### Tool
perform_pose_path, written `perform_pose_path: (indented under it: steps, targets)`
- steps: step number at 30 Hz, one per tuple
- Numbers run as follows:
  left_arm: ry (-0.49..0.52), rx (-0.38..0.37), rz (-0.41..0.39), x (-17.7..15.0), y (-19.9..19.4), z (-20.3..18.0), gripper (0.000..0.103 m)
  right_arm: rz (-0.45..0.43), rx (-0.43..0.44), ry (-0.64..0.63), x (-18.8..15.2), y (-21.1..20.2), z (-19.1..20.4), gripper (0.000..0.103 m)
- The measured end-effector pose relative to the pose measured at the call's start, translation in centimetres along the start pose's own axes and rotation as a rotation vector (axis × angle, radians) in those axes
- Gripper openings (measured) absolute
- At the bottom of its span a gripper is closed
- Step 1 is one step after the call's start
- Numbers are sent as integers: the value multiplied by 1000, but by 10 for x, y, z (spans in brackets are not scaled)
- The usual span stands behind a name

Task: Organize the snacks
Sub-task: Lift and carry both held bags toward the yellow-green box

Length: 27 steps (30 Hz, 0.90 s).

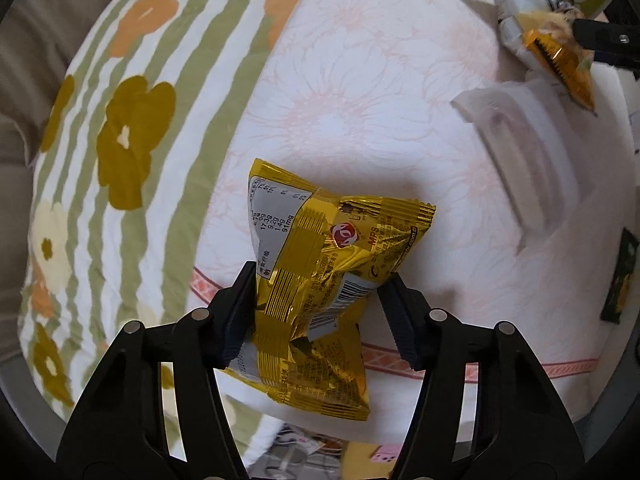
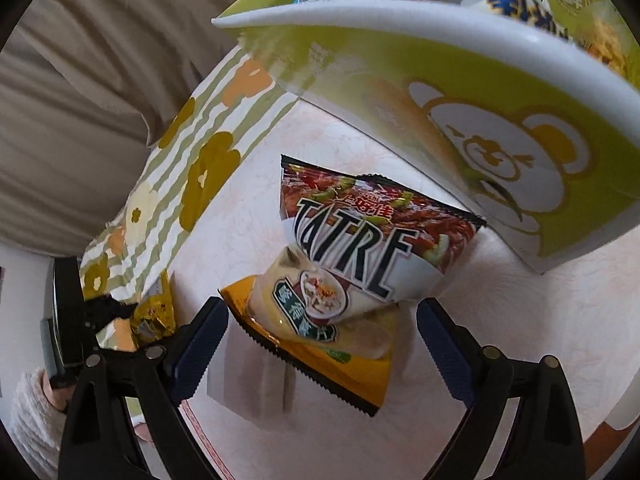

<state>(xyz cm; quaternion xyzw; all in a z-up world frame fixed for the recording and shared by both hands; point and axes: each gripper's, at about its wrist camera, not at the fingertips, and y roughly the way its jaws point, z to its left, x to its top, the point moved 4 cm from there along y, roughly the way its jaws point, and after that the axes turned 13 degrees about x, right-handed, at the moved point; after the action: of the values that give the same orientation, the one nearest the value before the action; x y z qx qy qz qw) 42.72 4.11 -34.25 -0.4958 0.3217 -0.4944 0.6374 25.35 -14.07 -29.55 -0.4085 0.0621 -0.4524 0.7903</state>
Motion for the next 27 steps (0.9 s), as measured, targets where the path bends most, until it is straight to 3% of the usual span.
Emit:
perform_pose_path:
  steps: [5,15,20,27]
  targets:
    - [-66,-15,-34,-1,-15,-9,56,-20,27,51,8,6,-3,94]
    - [-265,-18,-102,-3,-44,-9,56,-41,-25,26,8,21,-2,90]
    - [-329,-12,-121,-6,-57,-11,56,-48,-2,-35,6,19,0,77]
    - [-410,38,-121,-11,-75,-6,56,-58,44,-202,5,-3,34,75]
